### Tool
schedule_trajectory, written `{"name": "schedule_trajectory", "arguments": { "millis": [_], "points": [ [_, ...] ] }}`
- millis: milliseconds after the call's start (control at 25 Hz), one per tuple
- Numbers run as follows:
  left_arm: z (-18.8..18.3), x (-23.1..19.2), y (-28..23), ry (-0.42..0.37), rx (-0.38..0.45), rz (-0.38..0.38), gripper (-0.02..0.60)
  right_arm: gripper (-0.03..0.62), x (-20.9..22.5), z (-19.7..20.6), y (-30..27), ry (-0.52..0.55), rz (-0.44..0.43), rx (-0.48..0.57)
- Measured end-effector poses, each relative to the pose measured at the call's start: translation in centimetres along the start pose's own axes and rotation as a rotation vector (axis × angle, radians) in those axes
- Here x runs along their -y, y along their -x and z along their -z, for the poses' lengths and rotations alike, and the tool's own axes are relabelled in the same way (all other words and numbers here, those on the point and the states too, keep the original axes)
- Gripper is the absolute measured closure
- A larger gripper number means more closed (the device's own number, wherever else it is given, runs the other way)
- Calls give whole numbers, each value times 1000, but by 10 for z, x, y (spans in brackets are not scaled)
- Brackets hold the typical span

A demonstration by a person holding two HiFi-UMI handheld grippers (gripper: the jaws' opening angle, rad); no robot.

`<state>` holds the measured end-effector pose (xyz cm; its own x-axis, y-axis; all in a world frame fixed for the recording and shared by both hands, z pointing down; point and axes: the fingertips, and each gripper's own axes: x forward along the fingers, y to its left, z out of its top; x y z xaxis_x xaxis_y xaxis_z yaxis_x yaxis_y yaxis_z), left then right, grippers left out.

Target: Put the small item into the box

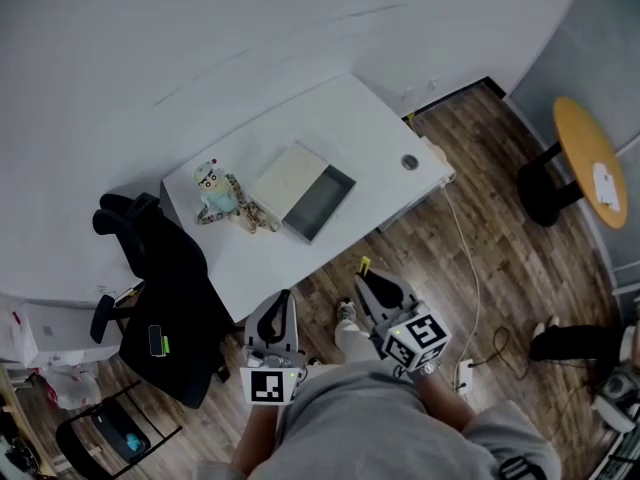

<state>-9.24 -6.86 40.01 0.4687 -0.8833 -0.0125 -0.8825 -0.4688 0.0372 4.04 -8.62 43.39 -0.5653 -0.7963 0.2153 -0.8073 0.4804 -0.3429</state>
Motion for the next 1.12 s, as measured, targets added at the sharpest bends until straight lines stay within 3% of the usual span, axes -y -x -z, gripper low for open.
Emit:
{"name": "schedule_trajectory", "arguments": {
  "millis": [160, 680, 1120],
  "points": [
    [6, -5, -34, 20, -25, -31, 545, 526, 23, -10, -21, 3, -34, -27],
    [-3, -9, -116, 10, 22, -95, 545, 526, 85, -32, -75, 14, -94, -73],
    [3, -32, -147, 13, -8, -67, 545, 526, 103, -28, -113, 8, -50, -111]
  ]
}}
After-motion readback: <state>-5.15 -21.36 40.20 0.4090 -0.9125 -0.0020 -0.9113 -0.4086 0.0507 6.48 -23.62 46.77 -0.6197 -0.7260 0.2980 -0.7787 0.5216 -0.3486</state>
